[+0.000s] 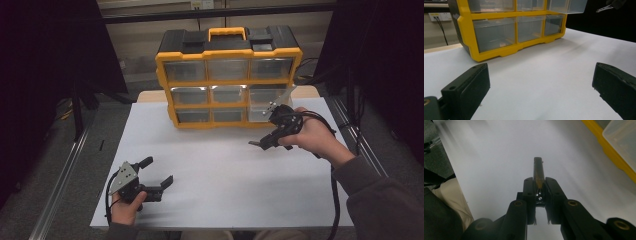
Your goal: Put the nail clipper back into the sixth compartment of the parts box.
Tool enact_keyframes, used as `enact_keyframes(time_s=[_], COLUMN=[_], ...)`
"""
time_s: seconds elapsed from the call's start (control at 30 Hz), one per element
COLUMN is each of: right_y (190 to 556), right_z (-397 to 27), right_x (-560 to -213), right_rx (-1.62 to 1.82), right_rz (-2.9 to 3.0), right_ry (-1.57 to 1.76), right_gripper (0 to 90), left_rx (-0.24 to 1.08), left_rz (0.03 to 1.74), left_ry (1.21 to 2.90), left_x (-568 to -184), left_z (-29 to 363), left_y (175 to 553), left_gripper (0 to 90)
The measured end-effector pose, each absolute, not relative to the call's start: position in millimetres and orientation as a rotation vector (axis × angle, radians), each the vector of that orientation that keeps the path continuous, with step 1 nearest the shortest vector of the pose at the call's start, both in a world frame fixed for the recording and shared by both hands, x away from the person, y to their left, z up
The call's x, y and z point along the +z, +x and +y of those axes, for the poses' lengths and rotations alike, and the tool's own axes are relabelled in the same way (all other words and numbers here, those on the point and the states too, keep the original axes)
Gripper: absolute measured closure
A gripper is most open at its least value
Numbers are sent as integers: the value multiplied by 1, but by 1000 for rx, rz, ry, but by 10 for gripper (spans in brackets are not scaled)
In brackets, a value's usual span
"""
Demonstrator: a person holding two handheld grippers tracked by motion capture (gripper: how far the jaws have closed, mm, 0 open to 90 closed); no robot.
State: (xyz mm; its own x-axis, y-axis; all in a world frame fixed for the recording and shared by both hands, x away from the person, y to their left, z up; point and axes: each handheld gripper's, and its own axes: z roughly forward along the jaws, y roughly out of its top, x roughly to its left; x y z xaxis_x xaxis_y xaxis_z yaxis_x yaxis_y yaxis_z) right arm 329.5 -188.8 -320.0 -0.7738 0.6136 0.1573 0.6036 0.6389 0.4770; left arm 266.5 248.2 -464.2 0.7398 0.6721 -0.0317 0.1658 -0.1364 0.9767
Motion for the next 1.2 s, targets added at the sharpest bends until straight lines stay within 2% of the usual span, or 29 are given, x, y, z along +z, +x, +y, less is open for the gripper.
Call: enact_keyframes(time_s=[0.5, 0.6, 0.63, 0.73, 1.2], right_y=[333, 334, 335, 336, 341], right_z=[-191, -191, -192, -192, -195], right_x=[-308, -305, -304, -301, -287], right_rx=[796, 797, 796, 797, 780], right_rz=[2843, 2841, 2844, 2836, 2839], right_ry=[1030, 1037, 1038, 1037, 1042], right_gripper=[803, 804, 803, 803, 803], left_rx=[497, 479, 497, 478, 500], left_rz=[669, 698, 668, 697, 677], left_ry=[1696, 1647, 1699, 1649, 1681], left_x=[-464, -465, -464, -465, -465], left_z=[249, 245, 249, 245, 248], left_y=[267, 266, 267, 266, 267], left_gripper=[14, 14, 14, 14, 14])
